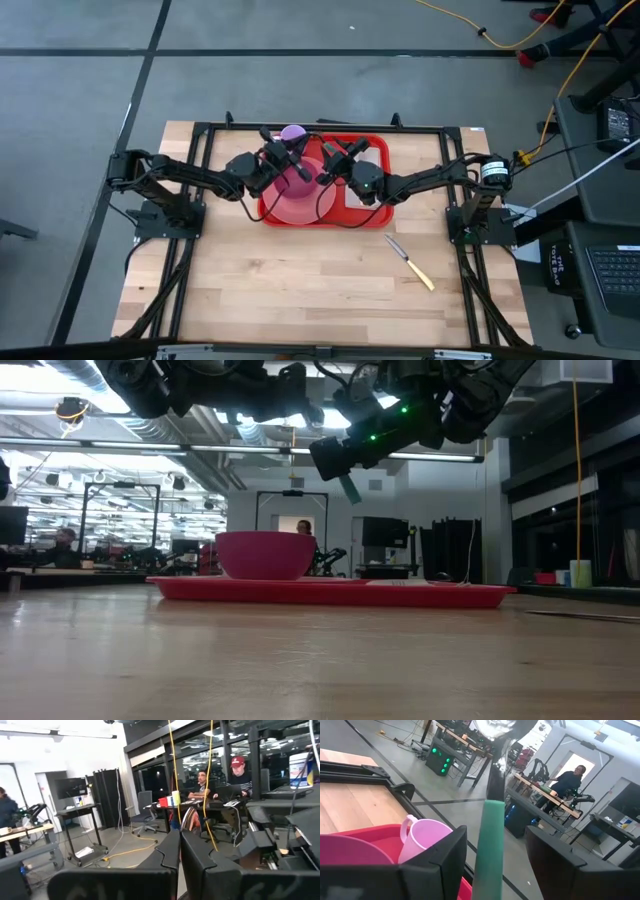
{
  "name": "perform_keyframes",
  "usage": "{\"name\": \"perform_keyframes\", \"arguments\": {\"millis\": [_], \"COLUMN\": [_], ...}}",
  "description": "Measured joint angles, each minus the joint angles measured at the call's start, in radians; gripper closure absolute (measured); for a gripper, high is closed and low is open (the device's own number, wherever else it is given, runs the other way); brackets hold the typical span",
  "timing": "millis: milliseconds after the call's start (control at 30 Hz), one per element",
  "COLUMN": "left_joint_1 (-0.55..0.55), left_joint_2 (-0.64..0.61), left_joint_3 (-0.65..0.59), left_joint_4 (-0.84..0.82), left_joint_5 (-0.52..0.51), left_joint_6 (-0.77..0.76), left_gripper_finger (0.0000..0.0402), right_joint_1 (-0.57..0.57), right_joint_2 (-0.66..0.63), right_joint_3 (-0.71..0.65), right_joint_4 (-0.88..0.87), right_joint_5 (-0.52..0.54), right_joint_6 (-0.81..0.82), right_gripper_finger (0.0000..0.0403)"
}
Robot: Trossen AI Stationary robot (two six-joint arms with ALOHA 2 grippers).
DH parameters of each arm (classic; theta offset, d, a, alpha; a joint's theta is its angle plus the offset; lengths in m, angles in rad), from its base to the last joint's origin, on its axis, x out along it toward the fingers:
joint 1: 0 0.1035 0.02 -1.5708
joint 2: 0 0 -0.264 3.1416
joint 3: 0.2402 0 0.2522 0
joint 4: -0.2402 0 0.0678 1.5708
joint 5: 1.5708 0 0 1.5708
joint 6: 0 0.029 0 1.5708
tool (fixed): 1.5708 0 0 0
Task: Set up tray
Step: Put the blue spoon beside the orange fork on the brown napkin
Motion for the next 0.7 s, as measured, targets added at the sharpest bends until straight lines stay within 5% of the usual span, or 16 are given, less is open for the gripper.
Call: {"name": "perform_keyframes", "arguments": {"millis": [233,700], "left_joint_1": [0.002,0.004], "left_joint_2": [0.000,0.000], "left_joint_3": [0.000,0.000], "left_joint_4": [0.000,0.002], "left_joint_5": [-0.025,-0.035], "left_joint_6": [-0.012,-0.023], "left_gripper_finger": [0.0400,0.0400], "right_joint_1": [0.001,0.003], "right_joint_2": [0.000,-0.001], "right_joint_3": [-0.001,-0.001], "right_joint_4": [0.000,-0.001], "right_joint_5": [0.083,0.060], "right_joint_6": [0.000,0.000], "right_gripper_finger": [0.0199,0.0215]}}
